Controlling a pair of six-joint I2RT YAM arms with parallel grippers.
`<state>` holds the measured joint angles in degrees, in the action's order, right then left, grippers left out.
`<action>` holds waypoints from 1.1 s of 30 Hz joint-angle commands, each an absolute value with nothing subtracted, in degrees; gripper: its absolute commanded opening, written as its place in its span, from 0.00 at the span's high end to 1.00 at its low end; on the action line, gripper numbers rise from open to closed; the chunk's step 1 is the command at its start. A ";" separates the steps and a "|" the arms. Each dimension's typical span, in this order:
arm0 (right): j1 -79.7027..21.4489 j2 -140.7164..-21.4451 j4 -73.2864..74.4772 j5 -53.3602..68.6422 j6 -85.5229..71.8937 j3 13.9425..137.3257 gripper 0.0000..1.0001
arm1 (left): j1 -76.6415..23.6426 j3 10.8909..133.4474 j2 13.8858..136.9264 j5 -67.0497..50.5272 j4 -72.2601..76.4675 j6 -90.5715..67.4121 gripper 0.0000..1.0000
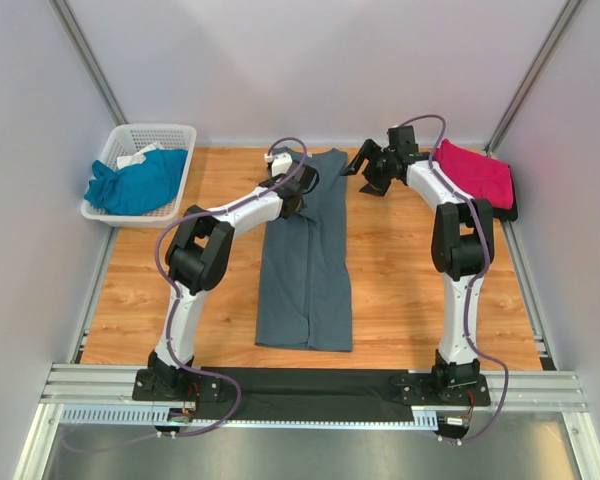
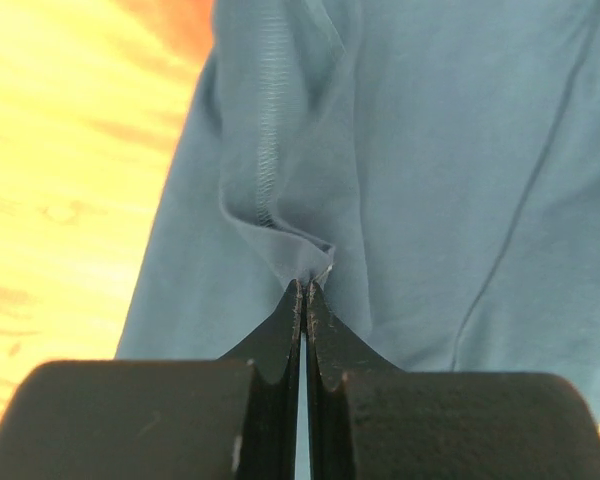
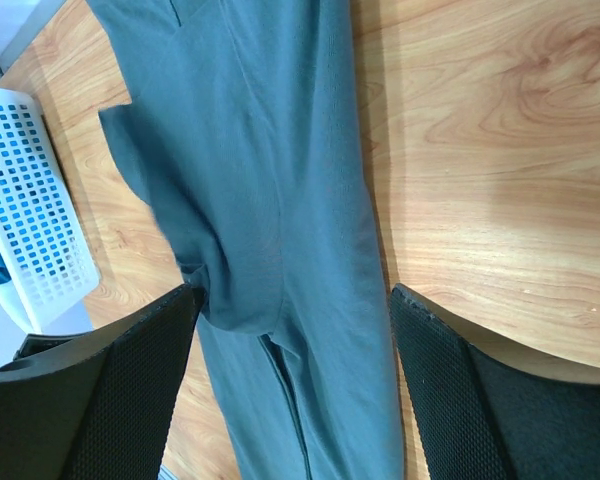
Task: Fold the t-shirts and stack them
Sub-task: Fold the tshirt
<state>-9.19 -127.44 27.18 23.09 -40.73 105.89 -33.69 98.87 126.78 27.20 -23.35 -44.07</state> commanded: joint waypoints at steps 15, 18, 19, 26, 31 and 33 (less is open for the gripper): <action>-10.02 -128.85 26.45 23.73 -40.78 106.52 0.19 | -33.40 95.36 120.85 29.62 -31.11 -59.15 1.00; -10.02 -128.94 26.54 23.73 -40.69 106.44 0.19 | -33.40 95.62 121.20 28.74 -31.73 -59.59 1.00; -10.02 -129.02 26.54 23.64 -40.69 106.52 0.20 | -33.40 95.62 121.29 28.31 -31.99 -59.68 1.00; -10.98 -129.64 30.13 23.21 -37.10 110.21 0.20 | -33.40 94.57 118.66 26.63 -33.92 -61.96 0.58; -12.92 -129.90 31.90 21.97 -34.19 113.20 0.19 | -32.44 92.64 112.87 30.05 -34.99 -63.02 0.39; -13.97 -130.34 31.99 21.62 -33.40 114.08 0.19 | -31.47 92.37 111.89 29.54 -34.19 -62.76 0.38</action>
<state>-12.03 -129.91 30.98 22.37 -36.53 110.85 -33.12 92.29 117.69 27.55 -34.96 -61.65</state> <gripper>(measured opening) 0.808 0.619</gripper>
